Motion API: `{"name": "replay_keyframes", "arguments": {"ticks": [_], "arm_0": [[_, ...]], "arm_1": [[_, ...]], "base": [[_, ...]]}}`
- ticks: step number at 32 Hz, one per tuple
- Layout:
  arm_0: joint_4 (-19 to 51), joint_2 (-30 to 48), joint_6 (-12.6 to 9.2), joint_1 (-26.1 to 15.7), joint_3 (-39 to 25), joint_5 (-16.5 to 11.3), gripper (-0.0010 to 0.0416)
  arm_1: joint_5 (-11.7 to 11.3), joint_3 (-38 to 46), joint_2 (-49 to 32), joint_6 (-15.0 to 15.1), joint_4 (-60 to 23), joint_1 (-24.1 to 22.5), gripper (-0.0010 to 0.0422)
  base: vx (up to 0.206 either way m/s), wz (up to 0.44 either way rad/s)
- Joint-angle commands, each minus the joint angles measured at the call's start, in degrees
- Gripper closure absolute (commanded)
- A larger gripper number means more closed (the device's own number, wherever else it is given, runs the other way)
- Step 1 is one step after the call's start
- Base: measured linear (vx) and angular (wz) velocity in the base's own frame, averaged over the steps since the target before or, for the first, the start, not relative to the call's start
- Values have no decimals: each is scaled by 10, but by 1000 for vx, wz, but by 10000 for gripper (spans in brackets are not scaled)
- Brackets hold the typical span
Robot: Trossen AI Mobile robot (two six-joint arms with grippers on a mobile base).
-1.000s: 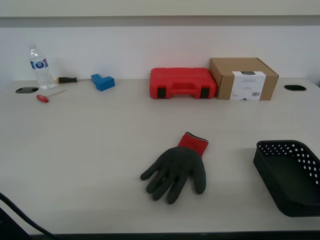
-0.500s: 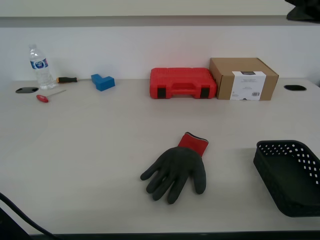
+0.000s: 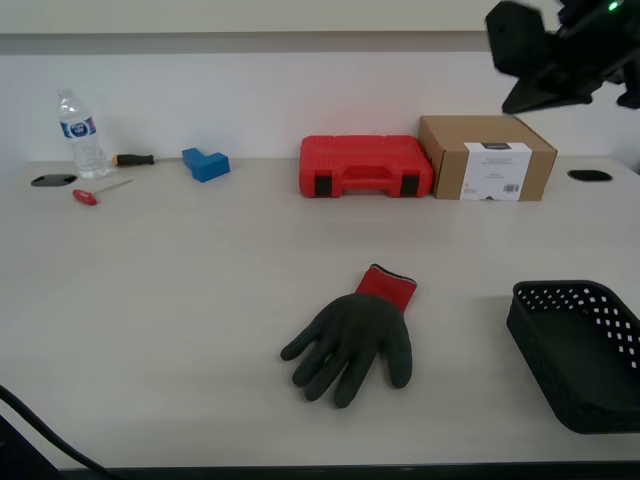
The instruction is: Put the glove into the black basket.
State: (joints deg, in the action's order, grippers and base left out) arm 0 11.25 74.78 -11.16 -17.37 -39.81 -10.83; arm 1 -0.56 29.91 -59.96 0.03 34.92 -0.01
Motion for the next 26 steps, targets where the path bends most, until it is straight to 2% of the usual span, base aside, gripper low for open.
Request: {"name": "replay_keyframes", "arguments": {"ticks": [1,8,10,15,17,21,26], "arm_0": [[11,82,-3,-39,-36,2,405],[36,235,-3,-119,-138,12,405],[70,284,-4,-148,-182,34,405],[92,343,-3,-184,-233,67,405],[125,384,-2,-202,-267,77,405],[187,441,12,-215,-312,80,405],[187,502,13,-225,-336,76,405]], "arm_1": [[0,1,0,0,3,0,412],[0,1,0,0,3,0,412],[0,1,0,0,3,0,412],[0,1,0,0,3,0,412],[0,1,0,0,3,0,412],[0,1,0,0,3,0,412],[0,1,0,0,3,0,412]], "base": [[0,0],[0,0],[0,0],[0,0],[0,0],[0,0],[0,0]]}}
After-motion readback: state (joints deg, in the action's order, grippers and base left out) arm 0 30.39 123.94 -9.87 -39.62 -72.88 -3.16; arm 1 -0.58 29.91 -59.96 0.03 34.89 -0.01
